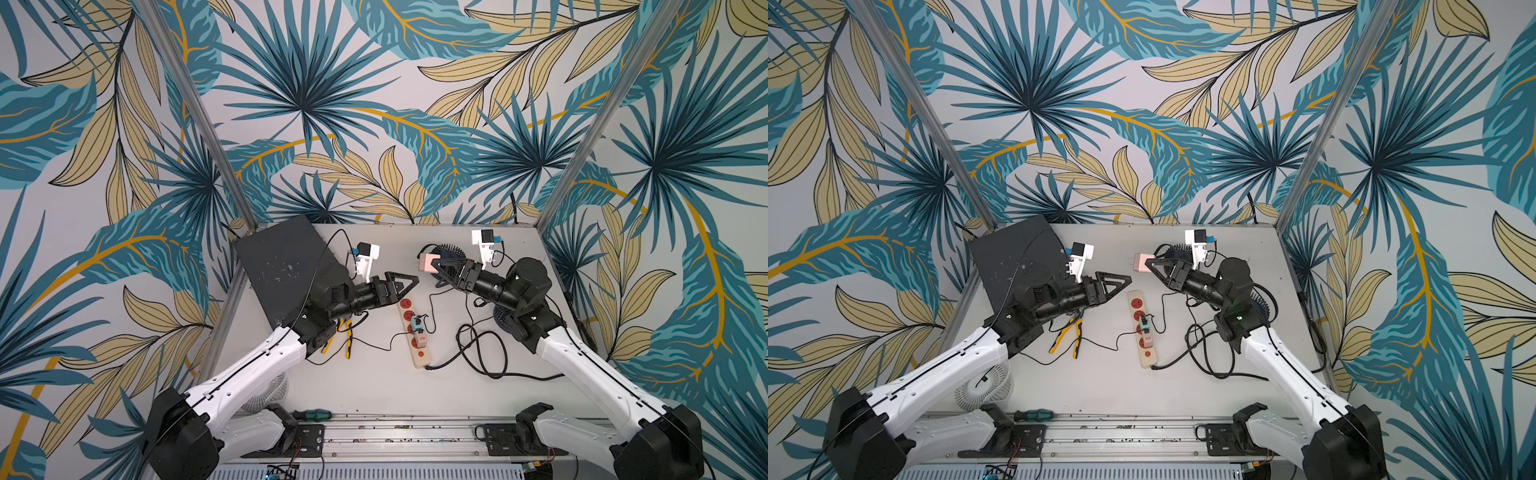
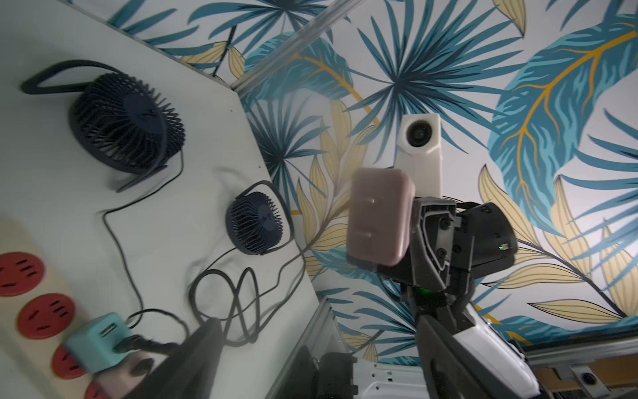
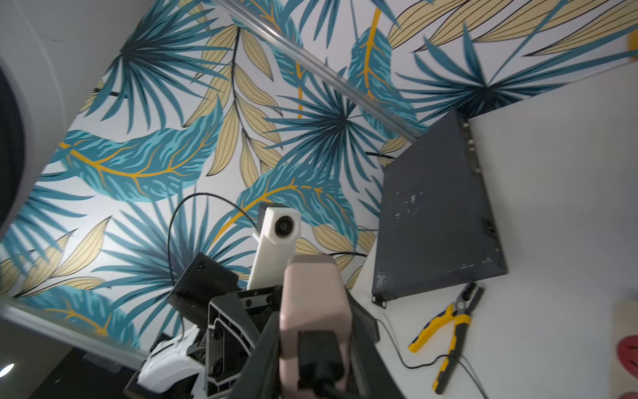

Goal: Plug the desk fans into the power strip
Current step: Pick up the plug from the center of the board, then insert the plug into the socket.

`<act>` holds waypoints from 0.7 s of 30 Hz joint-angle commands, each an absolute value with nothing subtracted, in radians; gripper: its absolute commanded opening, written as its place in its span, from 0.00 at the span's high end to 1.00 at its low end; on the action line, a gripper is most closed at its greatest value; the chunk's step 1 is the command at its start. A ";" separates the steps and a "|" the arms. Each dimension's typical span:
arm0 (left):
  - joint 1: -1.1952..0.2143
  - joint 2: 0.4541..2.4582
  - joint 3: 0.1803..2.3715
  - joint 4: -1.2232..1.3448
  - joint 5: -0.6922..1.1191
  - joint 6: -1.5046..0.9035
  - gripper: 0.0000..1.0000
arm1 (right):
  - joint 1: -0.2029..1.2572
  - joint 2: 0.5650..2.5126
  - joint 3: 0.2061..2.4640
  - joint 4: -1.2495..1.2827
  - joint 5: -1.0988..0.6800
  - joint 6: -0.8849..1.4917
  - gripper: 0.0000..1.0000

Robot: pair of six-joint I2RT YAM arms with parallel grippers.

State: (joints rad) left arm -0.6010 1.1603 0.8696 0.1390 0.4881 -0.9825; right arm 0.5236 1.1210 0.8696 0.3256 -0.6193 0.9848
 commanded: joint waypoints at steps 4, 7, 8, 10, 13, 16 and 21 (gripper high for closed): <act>-0.553 1.226 0.843 -0.021 0.410 -0.819 0.12 | 0.543 1.219 1.037 -0.219 -0.315 0.651 1.00; -0.544 1.305 0.841 -0.003 0.362 -0.785 0.17 | 0.579 1.339 1.143 -0.362 -0.199 0.575 1.00; -0.540 1.331 0.842 0.003 0.346 -0.774 0.18 | 0.593 1.382 1.179 -0.400 -0.163 0.556 1.00; -0.530 1.385 0.842 0.038 0.331 -0.772 0.22 | 0.615 1.473 1.251 -0.478 -0.099 0.520 1.00; -0.520 1.469 0.849 0.086 0.316 -0.779 0.31 | 0.644 1.604 1.335 -0.550 -0.046 0.484 1.00; -0.517 1.549 0.863 0.122 0.297 -0.777 0.36 | 0.668 1.713 1.388 -0.573 -0.041 0.477 1.00; -0.504 1.661 0.901 0.168 0.325 -0.775 0.42 | 0.693 1.823 1.449 -0.588 -0.036 0.475 1.00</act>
State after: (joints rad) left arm -0.5156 1.6279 0.8635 0.1013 0.3222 -0.7918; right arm 0.6804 1.8042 1.4036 -0.5415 -0.0700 0.5034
